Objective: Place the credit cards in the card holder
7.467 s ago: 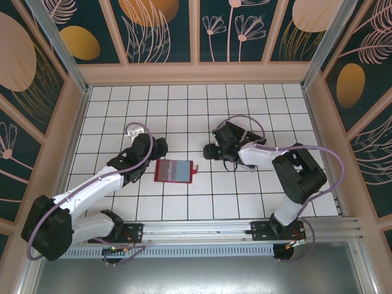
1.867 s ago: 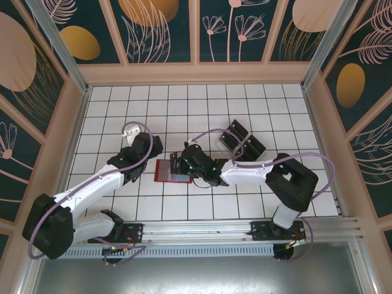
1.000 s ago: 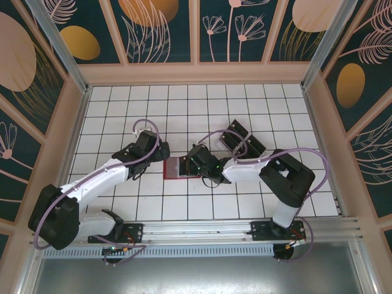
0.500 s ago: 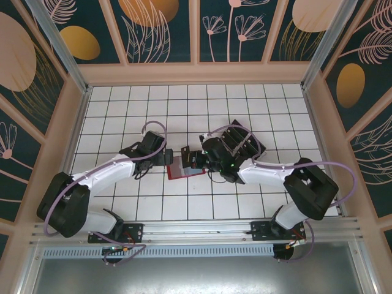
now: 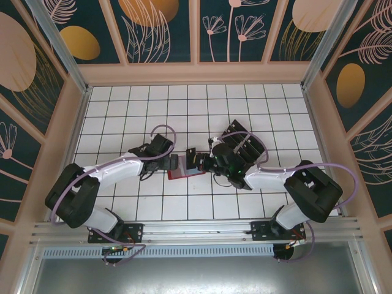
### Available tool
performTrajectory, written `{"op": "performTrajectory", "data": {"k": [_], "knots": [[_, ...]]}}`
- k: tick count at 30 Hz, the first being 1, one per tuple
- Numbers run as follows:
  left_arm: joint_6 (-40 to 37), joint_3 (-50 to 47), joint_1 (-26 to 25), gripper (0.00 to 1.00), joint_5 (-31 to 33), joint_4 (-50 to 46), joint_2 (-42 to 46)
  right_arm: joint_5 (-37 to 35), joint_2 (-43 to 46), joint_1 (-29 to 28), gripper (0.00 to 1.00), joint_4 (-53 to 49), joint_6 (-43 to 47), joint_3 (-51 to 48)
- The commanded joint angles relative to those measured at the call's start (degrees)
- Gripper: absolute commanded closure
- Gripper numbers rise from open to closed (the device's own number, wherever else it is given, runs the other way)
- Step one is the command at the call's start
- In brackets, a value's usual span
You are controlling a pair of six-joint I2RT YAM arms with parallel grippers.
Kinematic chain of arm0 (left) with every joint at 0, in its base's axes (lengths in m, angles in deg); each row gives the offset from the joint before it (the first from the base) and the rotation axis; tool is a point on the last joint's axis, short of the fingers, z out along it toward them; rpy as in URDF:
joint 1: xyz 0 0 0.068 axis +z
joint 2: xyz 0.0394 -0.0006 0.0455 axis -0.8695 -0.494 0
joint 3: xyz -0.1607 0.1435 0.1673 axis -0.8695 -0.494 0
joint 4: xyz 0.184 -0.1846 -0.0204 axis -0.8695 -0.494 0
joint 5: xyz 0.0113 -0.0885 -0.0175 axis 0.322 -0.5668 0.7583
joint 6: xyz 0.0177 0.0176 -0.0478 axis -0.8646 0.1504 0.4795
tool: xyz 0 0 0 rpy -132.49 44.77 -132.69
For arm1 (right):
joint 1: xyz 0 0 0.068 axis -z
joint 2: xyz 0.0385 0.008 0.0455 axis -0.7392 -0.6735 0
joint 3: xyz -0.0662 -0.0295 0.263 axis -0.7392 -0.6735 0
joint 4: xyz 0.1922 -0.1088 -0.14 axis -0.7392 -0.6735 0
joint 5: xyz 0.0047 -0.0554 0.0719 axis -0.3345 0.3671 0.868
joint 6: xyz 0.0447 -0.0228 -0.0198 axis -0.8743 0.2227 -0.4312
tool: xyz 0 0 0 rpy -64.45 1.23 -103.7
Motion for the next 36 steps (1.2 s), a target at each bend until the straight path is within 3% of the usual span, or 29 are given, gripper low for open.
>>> {"op": "performTrajectory", "data": {"k": [1,19,36], "knots": [[0.5,0.9,-0.9,0.01,2.6,-1.5,-1.1,1.0,-0.3,0.7,1.0,5.4,-0.8,-1.2],[2.8,-1.2,-0.9,0.01,10.6,-1.7,-6.4,3.1,-6.9,0.7,1.0,14.4,-0.3,-2.5],[2.9,-1.6,-0.8,0.01,12.0,-3.0,-5.4,4.2,-13.0,0.2,1.0,21.0,-2.1,-1.8]]}}
